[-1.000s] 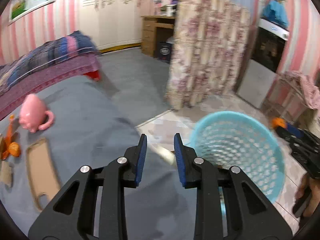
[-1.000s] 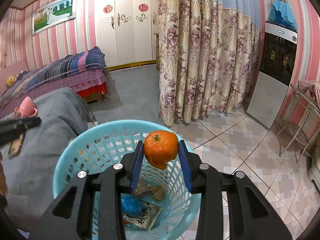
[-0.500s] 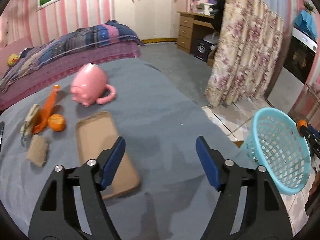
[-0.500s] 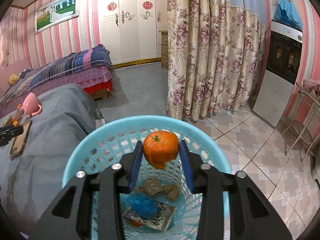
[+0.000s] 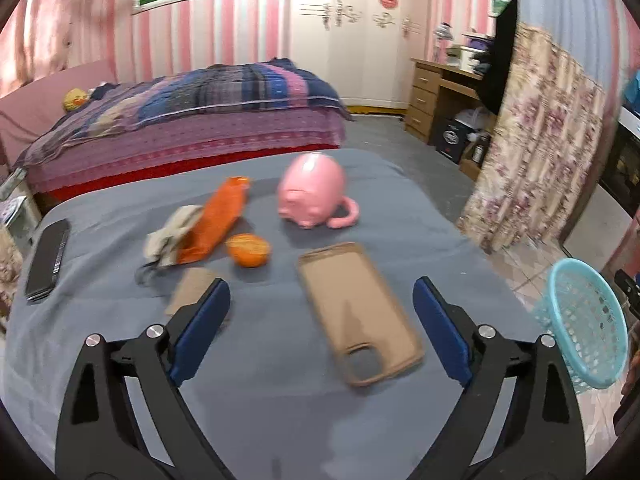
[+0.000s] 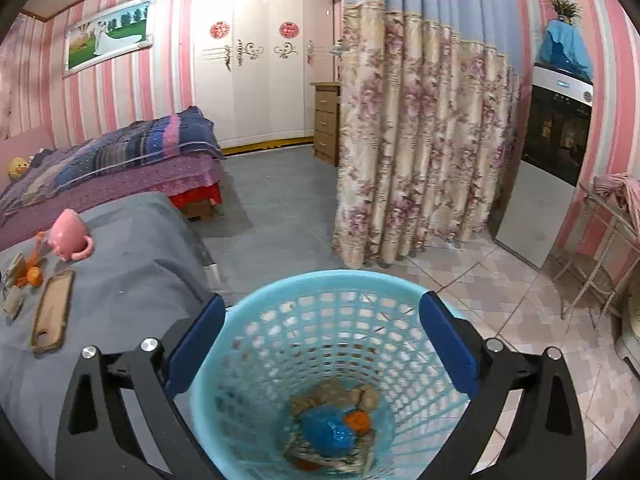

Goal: Collect trash
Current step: 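Move both grippers back over the bed toward the cardboard tube, then grasp the brown cardboard tube with the left gripper while the right grasps the orange peel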

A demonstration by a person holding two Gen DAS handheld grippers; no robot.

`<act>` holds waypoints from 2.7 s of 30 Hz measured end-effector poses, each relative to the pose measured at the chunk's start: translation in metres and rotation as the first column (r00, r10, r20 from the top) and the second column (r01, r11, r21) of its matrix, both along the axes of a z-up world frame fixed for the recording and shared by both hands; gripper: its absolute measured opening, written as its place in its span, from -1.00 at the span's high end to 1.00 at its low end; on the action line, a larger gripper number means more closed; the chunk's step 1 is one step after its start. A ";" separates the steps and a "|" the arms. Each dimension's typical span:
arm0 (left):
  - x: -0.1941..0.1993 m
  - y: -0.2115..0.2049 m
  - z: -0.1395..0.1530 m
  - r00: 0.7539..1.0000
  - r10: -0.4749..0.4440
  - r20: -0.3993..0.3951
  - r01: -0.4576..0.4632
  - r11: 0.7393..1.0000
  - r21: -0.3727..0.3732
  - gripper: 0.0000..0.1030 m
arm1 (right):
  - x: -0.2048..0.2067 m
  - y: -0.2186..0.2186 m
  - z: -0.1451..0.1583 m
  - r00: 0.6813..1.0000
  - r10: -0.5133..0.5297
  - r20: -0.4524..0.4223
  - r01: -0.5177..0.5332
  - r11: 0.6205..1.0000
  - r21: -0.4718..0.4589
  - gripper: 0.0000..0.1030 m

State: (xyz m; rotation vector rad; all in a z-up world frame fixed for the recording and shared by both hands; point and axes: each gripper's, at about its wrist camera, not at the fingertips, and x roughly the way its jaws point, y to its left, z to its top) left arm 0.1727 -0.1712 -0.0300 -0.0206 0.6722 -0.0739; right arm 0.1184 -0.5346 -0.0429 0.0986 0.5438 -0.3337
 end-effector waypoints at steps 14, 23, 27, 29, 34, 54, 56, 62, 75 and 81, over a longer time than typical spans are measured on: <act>-0.015 0.105 -0.010 0.985 0.175 0.005 -0.175 0.984 0.012 -0.81 | 0.052 0.120 0.008 0.978 0.207 0.013 -0.207 0.978 -0.007 -0.86; -0.010 0.154 -0.028 0.963 0.268 -0.027 -0.268 0.963 0.010 -0.87 | 0.093 0.201 0.007 0.940 0.340 0.016 -0.340 0.940 0.026 -0.86; -0.005 0.165 -0.039 0.956 0.287 -0.057 -0.288 0.958 -0.010 -0.87 | 0.107 0.225 -0.007 0.929 0.371 -0.001 -0.371 0.928 0.044 -0.86; 0.000 0.169 -0.047 0.955 0.288 -0.077 -0.291 0.957 -0.023 -0.87 | 0.109 0.233 -0.014 0.922 0.388 -0.013 -0.387 0.921 0.036 -0.86; 0.019 0.166 -0.061 0.953 0.279 -0.122 -0.286 0.957 -0.048 -0.87 | 0.114 0.242 -0.027 0.916 0.399 -0.042 -0.399 0.917 0.009 -0.86; 0.080 0.097 -0.087 0.976 0.087 -0.201 -0.104 0.992 -0.076 -0.04 | 0.128 0.225 -0.046 0.929 0.358 -0.093 -0.359 0.933 0.007 -0.86; 0.074 0.099 -0.084 0.980 0.072 -0.183 -0.090 0.992 -0.090 0.05 | 0.126 0.229 -0.046 0.927 0.363 -0.094 -0.365 0.931 -0.006 -0.86; 0.044 0.132 -0.067 0.983 0.155 -0.093 -0.161 0.985 -0.056 0.06 | 0.124 0.246 -0.045 0.910 0.403 -0.094 -0.406 0.914 -0.009 -0.86; 0.018 0.254 -0.065 0.912 0.407 -0.040 -0.408 0.913 -0.012 0.06 | 0.145 0.339 -0.041 0.826 0.555 -0.099 -0.555 0.831 0.027 -0.86; 0.018 0.266 -0.074 0.901 0.432 -0.049 -0.434 0.900 -0.043 0.06 | 0.168 0.376 -0.046 0.797 0.586 -0.143 -0.592 0.806 0.004 -0.83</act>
